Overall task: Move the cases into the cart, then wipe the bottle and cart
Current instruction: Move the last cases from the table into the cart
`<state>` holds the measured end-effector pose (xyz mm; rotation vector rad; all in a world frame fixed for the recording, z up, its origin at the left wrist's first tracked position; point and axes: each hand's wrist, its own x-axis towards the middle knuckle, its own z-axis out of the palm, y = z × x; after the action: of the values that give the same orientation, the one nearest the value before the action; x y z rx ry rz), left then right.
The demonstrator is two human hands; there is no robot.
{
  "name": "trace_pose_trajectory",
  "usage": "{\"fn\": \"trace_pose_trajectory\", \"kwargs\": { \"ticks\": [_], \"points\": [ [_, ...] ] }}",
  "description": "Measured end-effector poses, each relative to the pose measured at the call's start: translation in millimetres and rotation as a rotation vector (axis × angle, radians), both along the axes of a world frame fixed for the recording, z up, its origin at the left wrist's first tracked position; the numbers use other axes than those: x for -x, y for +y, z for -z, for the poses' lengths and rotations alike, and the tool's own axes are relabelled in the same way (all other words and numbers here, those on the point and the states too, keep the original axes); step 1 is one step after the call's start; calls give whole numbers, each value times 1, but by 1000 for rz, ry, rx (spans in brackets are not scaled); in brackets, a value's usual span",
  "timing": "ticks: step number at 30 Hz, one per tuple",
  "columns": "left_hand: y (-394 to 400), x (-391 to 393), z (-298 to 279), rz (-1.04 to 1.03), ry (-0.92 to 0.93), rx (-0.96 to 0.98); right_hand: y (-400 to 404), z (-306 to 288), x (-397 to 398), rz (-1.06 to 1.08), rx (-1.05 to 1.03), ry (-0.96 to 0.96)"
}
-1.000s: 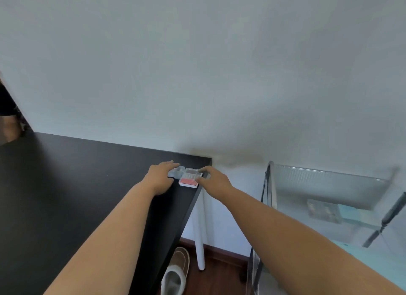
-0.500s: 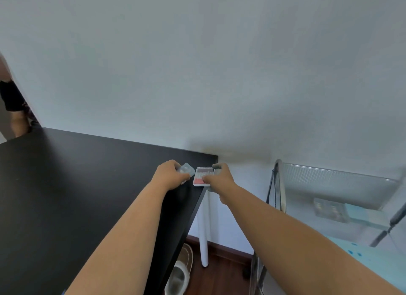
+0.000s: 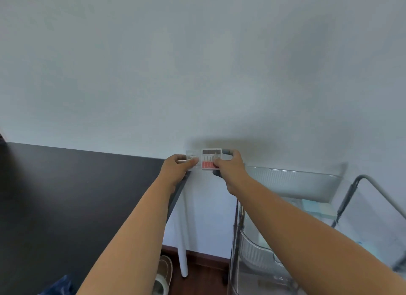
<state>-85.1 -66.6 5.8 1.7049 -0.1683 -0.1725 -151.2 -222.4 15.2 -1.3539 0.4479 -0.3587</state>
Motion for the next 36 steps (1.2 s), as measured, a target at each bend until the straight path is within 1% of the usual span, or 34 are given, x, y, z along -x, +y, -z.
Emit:
{"fn": "trace_pose_trajectory", "kwargs": {
  "ticks": [3, 9, 13, 16, 19, 22, 28, 31, 36],
  "points": [
    [-30, 11, -9, 52, -1, 44, -26, -10, 18, 51, -36, -50],
    [-94, 38, -22, 200, -49, 35, -102, -23, 63, 192, -86, -107],
    [-139, 59, -19, 273, -144, -91, -160, -17, 93, 310, -107, -48],
    [-171, 69, -7, 311, -241, -237, -194, -6, 110, 393, -75, 18],
    [-202, 74, 8, 318, -305, -372, -217, 8, 121, 423, -55, 72],
    [-228, 74, 26, 323, -242, -434, -234, 23, 128, 419, -45, 132],
    [-251, 68, 67, 296, -48, -648, -258, 47, 124, 342, 5, 207],
    [-257, 62, 79, 249, -22, -766, -266, 57, 117, 272, 71, 290],
    [-265, 55, 89, 236, 0, -835, -275, 74, 103, 136, 185, 426]
  ]
}}
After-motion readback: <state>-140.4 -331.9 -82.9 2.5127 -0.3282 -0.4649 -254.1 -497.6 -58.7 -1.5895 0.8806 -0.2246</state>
